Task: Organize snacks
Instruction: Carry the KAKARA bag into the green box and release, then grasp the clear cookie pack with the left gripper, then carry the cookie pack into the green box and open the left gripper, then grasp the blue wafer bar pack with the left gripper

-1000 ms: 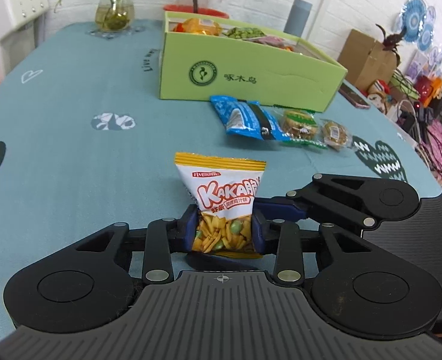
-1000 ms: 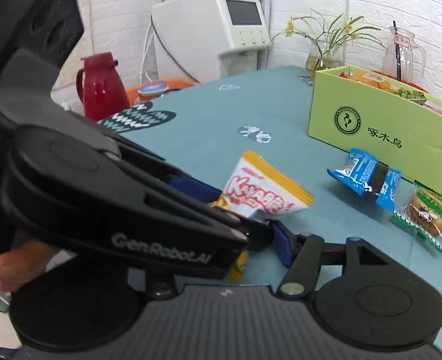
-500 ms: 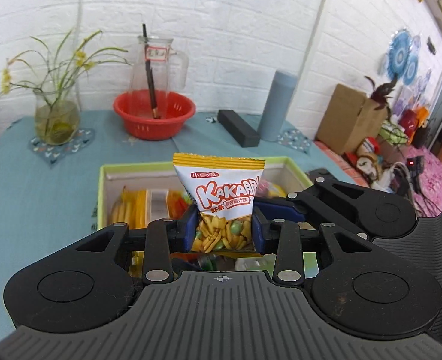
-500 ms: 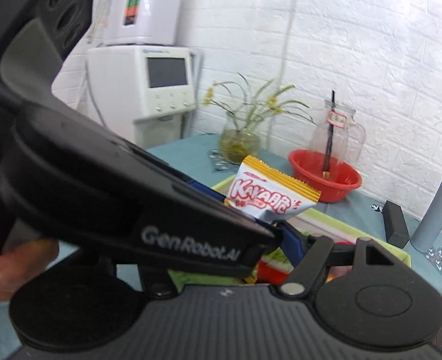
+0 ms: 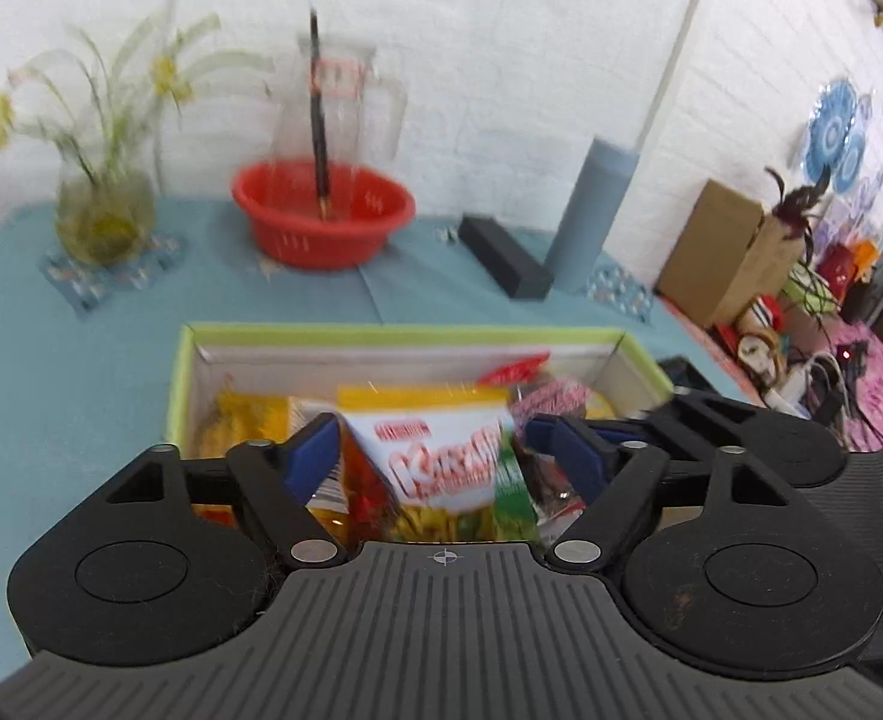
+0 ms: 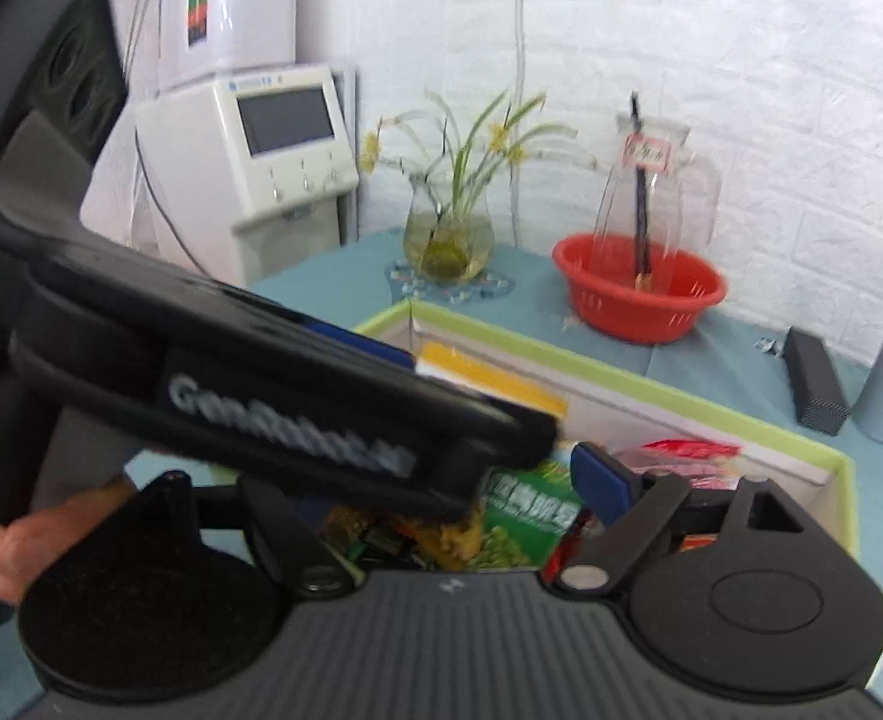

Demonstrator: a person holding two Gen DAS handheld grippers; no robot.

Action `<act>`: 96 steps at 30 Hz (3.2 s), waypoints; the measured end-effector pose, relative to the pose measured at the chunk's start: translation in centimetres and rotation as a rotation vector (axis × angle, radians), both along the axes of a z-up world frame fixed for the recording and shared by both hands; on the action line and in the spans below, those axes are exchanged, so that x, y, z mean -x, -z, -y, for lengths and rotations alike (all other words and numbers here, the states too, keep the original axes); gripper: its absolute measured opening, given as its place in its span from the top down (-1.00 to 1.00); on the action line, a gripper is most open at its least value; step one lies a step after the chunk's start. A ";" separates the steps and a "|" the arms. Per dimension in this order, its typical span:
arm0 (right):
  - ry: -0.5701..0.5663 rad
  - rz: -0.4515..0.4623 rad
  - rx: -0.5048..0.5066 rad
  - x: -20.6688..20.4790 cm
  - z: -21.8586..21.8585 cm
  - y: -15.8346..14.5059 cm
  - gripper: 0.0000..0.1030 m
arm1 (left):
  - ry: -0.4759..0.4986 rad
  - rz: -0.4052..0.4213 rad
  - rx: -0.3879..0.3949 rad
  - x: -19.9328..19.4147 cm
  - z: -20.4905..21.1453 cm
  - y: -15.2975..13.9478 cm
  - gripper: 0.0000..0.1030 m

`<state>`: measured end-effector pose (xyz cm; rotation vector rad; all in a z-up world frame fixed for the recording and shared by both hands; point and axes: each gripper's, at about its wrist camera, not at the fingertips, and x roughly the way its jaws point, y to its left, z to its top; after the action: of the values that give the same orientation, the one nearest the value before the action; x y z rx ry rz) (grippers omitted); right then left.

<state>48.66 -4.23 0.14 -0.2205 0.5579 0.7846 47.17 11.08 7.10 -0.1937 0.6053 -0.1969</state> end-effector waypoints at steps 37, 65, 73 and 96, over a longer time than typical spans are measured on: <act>0.114 -0.148 -0.007 16.3 12.7 7.8 -0.51 | 0.276 -0.225 -0.109 12.1 15.4 8.0 0.64; 0.111 0.103 0.013 17.2 8.8 0.7 -0.47 | 0.238 -0.016 -0.062 13.9 12.6 0.5 0.66; 0.106 0.054 0.015 3.3 5.9 0.2 -0.48 | 0.163 -0.048 -0.047 0.2 10.9 -1.0 0.65; 0.155 0.042 -0.139 7.8 8.2 -0.9 -0.99 | 0.032 0.153 -0.029 8.0 4.7 -3.2 -0.79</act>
<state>40.87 -12.40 1.00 -0.0645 0.4728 0.6638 39.12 6.34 10.30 -0.1394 0.4588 -0.2319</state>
